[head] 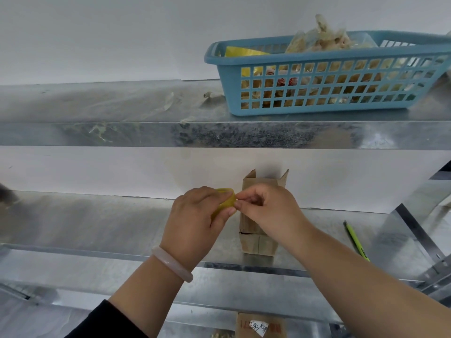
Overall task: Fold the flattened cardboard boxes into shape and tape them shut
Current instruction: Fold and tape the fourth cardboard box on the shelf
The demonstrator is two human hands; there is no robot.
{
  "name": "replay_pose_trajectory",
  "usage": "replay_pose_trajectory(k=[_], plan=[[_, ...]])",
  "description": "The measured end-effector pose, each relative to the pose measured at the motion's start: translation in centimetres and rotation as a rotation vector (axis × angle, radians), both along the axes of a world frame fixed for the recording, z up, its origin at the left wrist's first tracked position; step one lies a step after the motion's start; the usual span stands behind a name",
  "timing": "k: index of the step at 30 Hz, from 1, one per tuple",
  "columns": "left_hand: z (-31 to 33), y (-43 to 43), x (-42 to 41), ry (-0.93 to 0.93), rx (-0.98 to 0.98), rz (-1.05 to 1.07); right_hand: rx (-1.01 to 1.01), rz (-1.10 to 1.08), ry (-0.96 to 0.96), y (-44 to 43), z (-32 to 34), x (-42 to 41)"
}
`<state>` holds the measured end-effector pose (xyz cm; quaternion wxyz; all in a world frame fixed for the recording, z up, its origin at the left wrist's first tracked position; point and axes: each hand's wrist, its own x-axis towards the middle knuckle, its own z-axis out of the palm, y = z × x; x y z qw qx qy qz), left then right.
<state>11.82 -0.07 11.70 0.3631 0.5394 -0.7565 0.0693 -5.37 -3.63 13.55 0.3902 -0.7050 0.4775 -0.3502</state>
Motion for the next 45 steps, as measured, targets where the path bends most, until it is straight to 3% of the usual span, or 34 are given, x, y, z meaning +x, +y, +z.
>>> replay_pose_trajectory(k=[4,6,9,13,18,20,24,29,33,39,45], plan=[[-0.6,0.0,-0.3,-0.123,-0.005,0.035,-0.137,0.047,0.37,0.2,0.1,-0.2],[-0.6,-0.1,-0.3,-0.157,0.019,0.063,-0.181,0.058,0.43,0.4,0.3,-0.2],[-0.5,-0.3,0.4,-0.179,0.046,0.139,-0.194,0.064,0.394,0.7,0.7,-0.4],[0.3,0.0,0.9,-0.044,0.177,0.177,-0.16,0.05,0.322,0.9,0.8,-0.6],[0.4,0.2,3.0,0.328,0.341,-0.079,0.078,-0.026,0.026,0.2,1.4,-1.6],[0.4,0.5,3.6,0.348,0.34,-0.178,0.212,-0.041,-0.148,0.0,1.4,-1.8],[0.6,0.6,3.8,0.282,0.303,-0.167,0.286,-0.063,-0.314,0.2,0.8,-1.8],[-0.1,0.3,4.4,-0.044,0.153,0.072,0.239,-0.124,-0.331,1.0,0.5,-2.6],[-1.0,0.3,3.8,-0.093,0.091,0.003,0.314,-0.206,-0.392,1.2,-0.1,-3.2],[-2.1,0.9,4.0,0.046,0.112,-0.128,0.352,-0.267,-0.451,1.9,-0.9,-4.6],[-2.6,0.8,3.5,-0.303,-0.015,0.033,0.295,-0.351,-0.395,3.4,-2.6,-5.9]])
